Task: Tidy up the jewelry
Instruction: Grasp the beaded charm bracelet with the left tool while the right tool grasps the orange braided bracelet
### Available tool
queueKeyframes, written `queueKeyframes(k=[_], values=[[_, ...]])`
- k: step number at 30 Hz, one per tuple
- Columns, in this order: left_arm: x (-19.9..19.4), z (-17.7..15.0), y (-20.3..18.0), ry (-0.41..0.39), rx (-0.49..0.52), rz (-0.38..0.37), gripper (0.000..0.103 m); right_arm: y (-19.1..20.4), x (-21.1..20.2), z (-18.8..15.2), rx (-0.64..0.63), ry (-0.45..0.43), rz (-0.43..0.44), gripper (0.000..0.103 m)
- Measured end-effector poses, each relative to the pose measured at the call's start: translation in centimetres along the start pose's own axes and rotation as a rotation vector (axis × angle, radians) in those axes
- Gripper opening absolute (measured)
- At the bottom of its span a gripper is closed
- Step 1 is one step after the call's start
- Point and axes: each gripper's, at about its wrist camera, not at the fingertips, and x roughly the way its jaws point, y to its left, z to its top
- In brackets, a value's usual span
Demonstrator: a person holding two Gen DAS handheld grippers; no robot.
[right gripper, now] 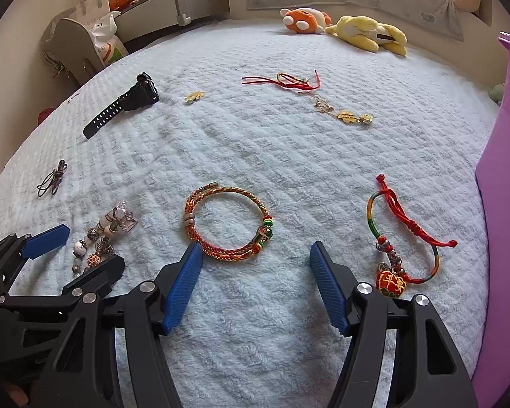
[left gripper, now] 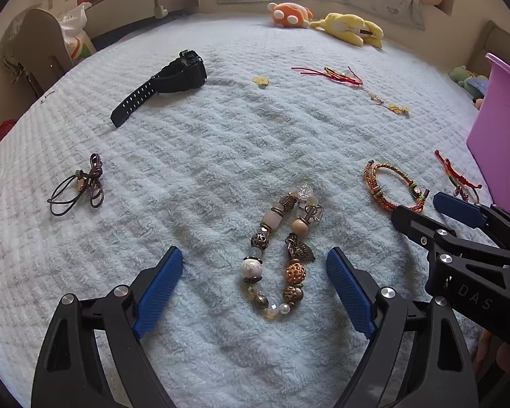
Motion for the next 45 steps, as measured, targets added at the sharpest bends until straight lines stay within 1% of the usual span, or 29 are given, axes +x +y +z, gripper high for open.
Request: queueKeyframes(k=[10, 14, 16, 17, 18, 20, 23, 28, 29, 30, 31, 33, 35, 36, 37, 38, 39, 41, 43, 45], values=[[0.4, -0.1, -0.1, -0.02, 0.009, 0.004, 0.084, 0.2, 0.9, 0.5, -0.031, 0.006, 0.016, 0.063], [0.1, -0.4, -0.5, -0.022, 0.027, 0.01, 0.077, 0.7, 1.3, 0.7, -0.062, 0.009, 0.002, 0.063], [0.1, -0.4, -0.5, -0.02, 0.03, 0.009, 0.074, 0.9, 1.3, 0.7, -0.067, 0.01, -0.004, 0.062], [0.1, -0.4, -0.6, -0.019, 0.032, 0.007, 0.072, 0.9, 1.3, 0.8, -0.067, 0.01, -0.005, 0.062], [0.0, -0.3, -0.8, -0.021, 0.041, 0.0, 0.065, 1.0, 1.3, 0.8, -0.069, 0.01, -0.008, 0.062], [-0.1, -0.3, -1.5, -0.028, 0.088, 0.005, 0.057, 1.1, 1.4, 0.8, -0.075, 0.01, -0.017, 0.062], [0.2, -0.3, -2.2, -0.026, 0.126, 0.034, 0.057, 1.2, 1.4, 0.8, -0.082, 0.009, -0.028, 0.062], [0.4, 0.1, -2.5, -0.029, 0.151, 0.028, 0.056, 1.6, 1.7, 1.0, -0.087, 0.008, -0.039, 0.062], [0.4, 0.1, -2.6, -0.03, 0.157, 0.022, 0.053, 1.6, 1.7, 1.0, -0.088, 0.005, -0.037, 0.059], [0.3, 0.1, -2.6, -0.033, 0.165, 0.013, 0.047, 1.6, 1.6, 1.0, -0.089, 0.003, -0.033, 0.057], [0.2, 0.0, -2.8, -0.036, 0.175, 0.007, 0.045, 1.7, 1.5, 0.9, -0.095, 0.001, -0.033, 0.055], [0.1, -0.2, -2.9, -0.037, 0.187, 0.008, 0.04, 2.3, 1.4, 0.8, -0.12, -0.004, -0.036, 0.044], [0.0, -0.2, -2.8, -0.036, 0.184, -0.003, 0.036, 2.7, 1.3, 0.8, -0.13, -0.006, -0.038, 0.04], [-0.1, -0.2, -2.7, -0.035, 0.181, -0.02, 0.027, 2.7, 1.3, 0.8, -0.126, -0.005, -0.034, 0.038], [-0.2, -0.2, -2.7, -0.034, 0.181, -0.043, 0.022, 2.6, 1.3, 0.8, -0.123, -0.004, -0.03, 0.036], [-0.4, -0.3, -2.8, -0.034, 0.189, -0.051, 0.014, 2.7, 1.2, 0.8, -0.124, -0.004, -0.021, 0.029], [-0.5, -0.4, -2.9, -0.033, 0.197, -0.054, 0.011, 2.8, 1.1, 0.8, -0.129, -0.004, -0.012, 0.02], [-0.6, -0.4, -2.8, -0.031, 0.195, -0.063, 0.011, 3.4, 0.9, 0.7, -0.149, -0.008, -0.019, 0.014], [-0.7, -0.2, -2.5, -0.026, 0.173, -0.083, 0.011, 3.4, 0.7, 0.6, -0.141, -0.011, -0.017, 0.01], [-0.9, 0.0, -2.2, -0.024, 0.157, -0.097, 0.011, 3.0, 0.4, 0.7, -0.102, -0.012, 0.0, 0.009]])
